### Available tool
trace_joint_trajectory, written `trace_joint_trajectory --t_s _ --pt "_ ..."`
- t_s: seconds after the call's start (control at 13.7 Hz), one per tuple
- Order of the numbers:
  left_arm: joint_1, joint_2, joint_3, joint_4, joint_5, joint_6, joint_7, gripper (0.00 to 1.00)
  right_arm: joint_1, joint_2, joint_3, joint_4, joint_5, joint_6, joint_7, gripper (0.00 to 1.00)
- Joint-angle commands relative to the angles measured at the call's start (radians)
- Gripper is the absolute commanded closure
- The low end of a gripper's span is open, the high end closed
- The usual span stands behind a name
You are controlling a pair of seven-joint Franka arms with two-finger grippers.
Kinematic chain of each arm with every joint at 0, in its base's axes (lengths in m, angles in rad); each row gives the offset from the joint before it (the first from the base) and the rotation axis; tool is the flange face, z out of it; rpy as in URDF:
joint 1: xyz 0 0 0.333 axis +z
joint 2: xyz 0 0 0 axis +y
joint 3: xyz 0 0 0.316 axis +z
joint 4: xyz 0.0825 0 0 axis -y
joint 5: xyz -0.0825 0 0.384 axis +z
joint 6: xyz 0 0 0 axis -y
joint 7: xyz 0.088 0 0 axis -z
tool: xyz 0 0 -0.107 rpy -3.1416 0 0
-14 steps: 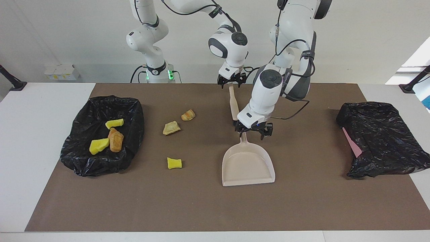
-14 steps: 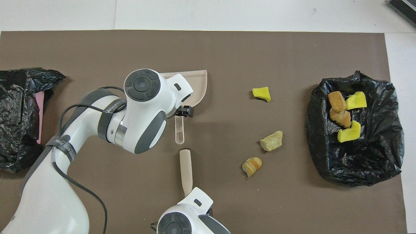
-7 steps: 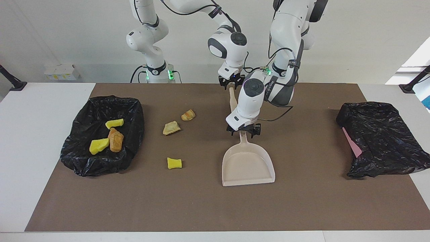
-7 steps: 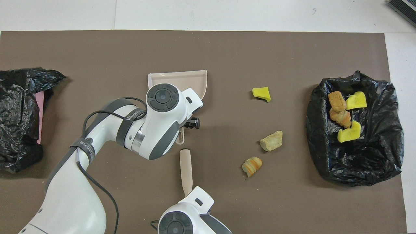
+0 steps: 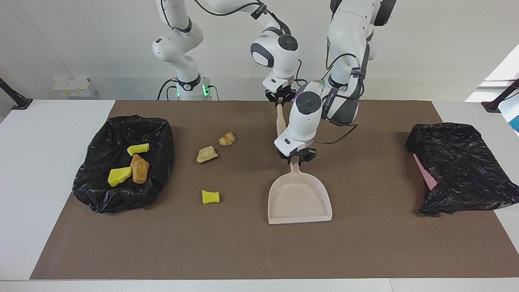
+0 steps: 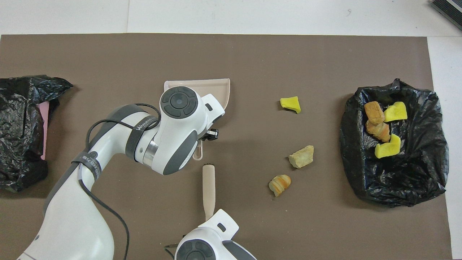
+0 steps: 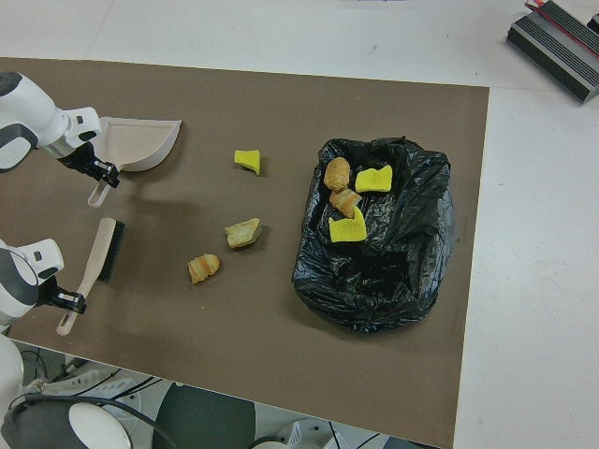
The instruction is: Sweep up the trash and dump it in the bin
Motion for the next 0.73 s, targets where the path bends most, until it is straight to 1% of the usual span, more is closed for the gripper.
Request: trace_joint_trajectory --t_s 0.0,0.07,0.22,0.36,0.51,0.58,0.65 --pt "0.011 -0.029 0.004 0.006 0.004 -0.027 0.003 1.0 -0.049 -0.11 -0.001 -0.037 0.001 -0.092 0.028 1.0" --pt "0.019 -0.042 0.006 0.006 0.004 -0.028 0.01 1.0 -0.066 -0.144 -0.001 -0.058 -0.01 -0.114 0.028 1.0" --pt "0.027 -0.071 0.014 0.015 0.004 -0.057 0.062 1.0 -0.115 -0.224 -0.001 -0.132 -0.03 -0.118 0.025 1.0" --pt "0.045 -0.073 0.012 0.053 0.004 -0.12 0.133 1.0 -0.172 -0.305 -0.001 -0.21 -0.034 -0.126 0.012 1.0" --pt "0.073 -0.103 0.012 0.055 0.002 -0.18 0.289 1.0 -0.243 -0.342 -0.001 -0.241 -0.048 -0.154 0.012 1.0" --pt "0.083 -0.134 0.014 0.047 0.002 -0.22 0.387 1.0 -0.275 -0.348 -0.001 -0.24 -0.078 -0.181 0.012 1.0" --pt "0.1 -0.145 0.012 0.045 0.002 -0.264 0.479 1.0 -0.307 -0.35 -0.001 -0.241 -0.124 -0.206 0.013 1.0"
